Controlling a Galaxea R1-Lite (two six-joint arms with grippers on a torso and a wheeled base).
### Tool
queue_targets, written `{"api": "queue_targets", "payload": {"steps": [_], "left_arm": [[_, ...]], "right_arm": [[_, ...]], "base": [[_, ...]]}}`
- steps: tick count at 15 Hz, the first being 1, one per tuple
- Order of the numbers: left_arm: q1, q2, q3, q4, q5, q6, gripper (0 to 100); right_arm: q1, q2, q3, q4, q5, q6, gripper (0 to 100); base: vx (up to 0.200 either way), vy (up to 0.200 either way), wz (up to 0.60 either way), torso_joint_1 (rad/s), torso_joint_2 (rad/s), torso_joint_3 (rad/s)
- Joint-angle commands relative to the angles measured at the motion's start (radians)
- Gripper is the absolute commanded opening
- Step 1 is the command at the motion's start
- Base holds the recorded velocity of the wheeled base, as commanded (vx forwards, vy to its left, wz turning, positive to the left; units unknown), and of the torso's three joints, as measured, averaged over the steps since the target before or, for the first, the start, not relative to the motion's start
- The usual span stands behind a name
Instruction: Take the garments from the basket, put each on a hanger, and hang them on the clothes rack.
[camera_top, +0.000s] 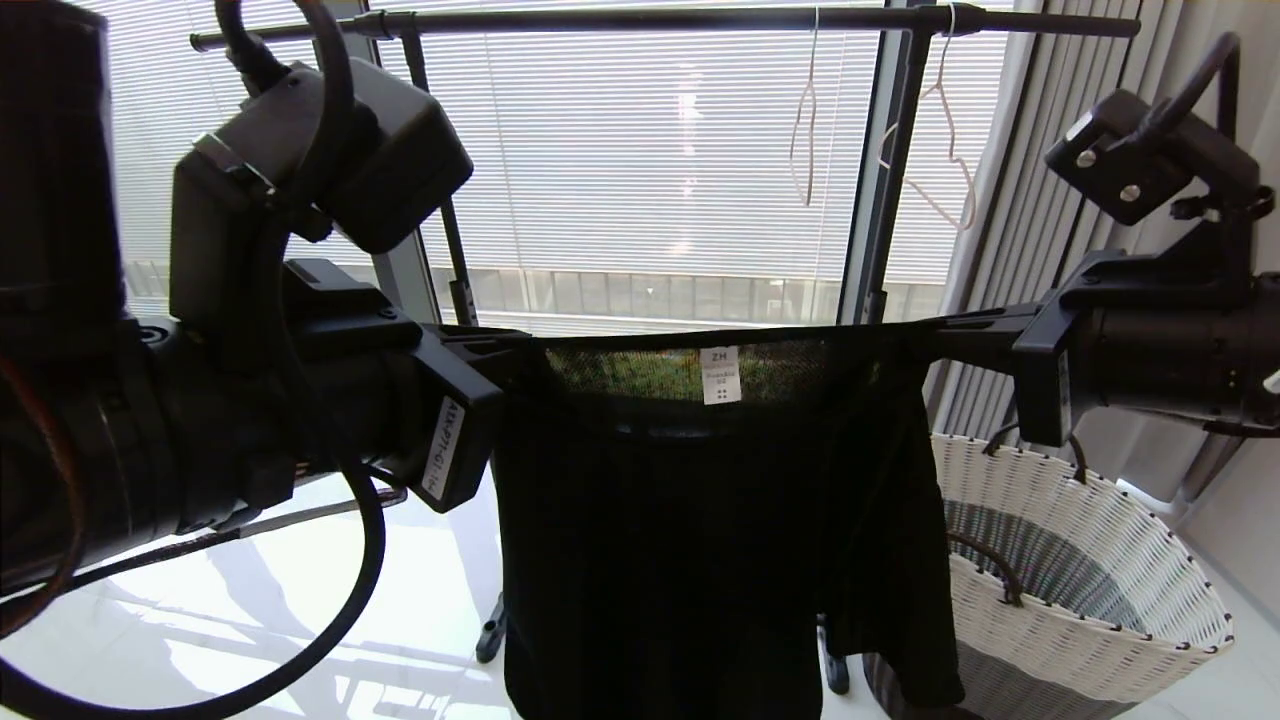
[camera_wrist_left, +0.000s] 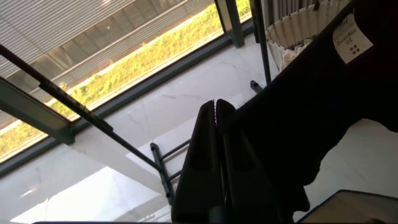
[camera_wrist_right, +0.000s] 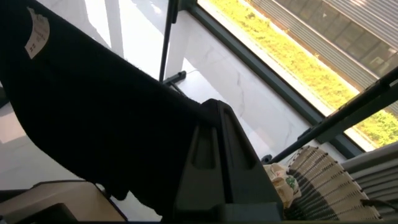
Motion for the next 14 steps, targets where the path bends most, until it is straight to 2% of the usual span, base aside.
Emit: {"api": "queue_targets", "payload": {"steps": [1, 2, 5, 7, 9, 10, 12, 14], "left_arm": [[-0.002, -0.002, -0.031, -0.001, -0.003, 0.002, 0], [-0.002, 0.003, -0.063, -0.001, -0.021, 0.003, 0], [0.006, 0.004, -0.096, -0.001, -0.046, 0.028, 0], [0.006, 0.006, -0.097, -0.005, -0.046, 0.037, 0], [0.006, 0.055, -0.117, -0.088, -0.047, 0.066, 0], [0.005, 0.090, -0.140, -0.137, -0.069, 0.088, 0], [0.006, 0.146, -0.192, -0.145, -0.187, 0.124, 0], [0.006, 0.185, -0.228, -0.146, -0.230, 0.124, 0]], "right_arm": [[0.001, 0.021, -0.083, 0.023, -0.002, 0.001, 0], [-0.001, 0.044, -0.149, 0.058, -0.002, -0.001, 0], [-0.001, 0.070, -0.241, 0.121, -0.002, -0.001, 0], [-0.003, 0.047, -0.235, 0.142, -0.002, -0.001, 0], [-0.003, -0.019, -0.206, 0.210, -0.002, 0.002, 0], [0.002, -0.051, -0.184, 0.228, 0.001, 0.001, 0], [0.053, -0.105, -0.157, 0.281, 0.001, 0.002, 0], [0.088, -0.140, -0.146, 0.334, 0.002, 0.002, 0]], "base": [[0.000, 0.000, 0.00, 0.000, 0.00, 0.000], [0.000, 0.000, 0.00, 0.000, 0.00, 0.000], [0.000, 0.000, 0.00, 0.000, 0.00, 0.000], [0.000, 0.000, 0.00, 0.000, 0.00, 0.000], [0.000, 0.000, 0.00, 0.000, 0.00, 0.000], [0.000, 0.000, 0.00, 0.000, 0.00, 0.000], [0.000, 0.000, 0.00, 0.000, 0.00, 0.000], [0.000, 0.000, 0.00, 0.000, 0.00, 0.000]]}}
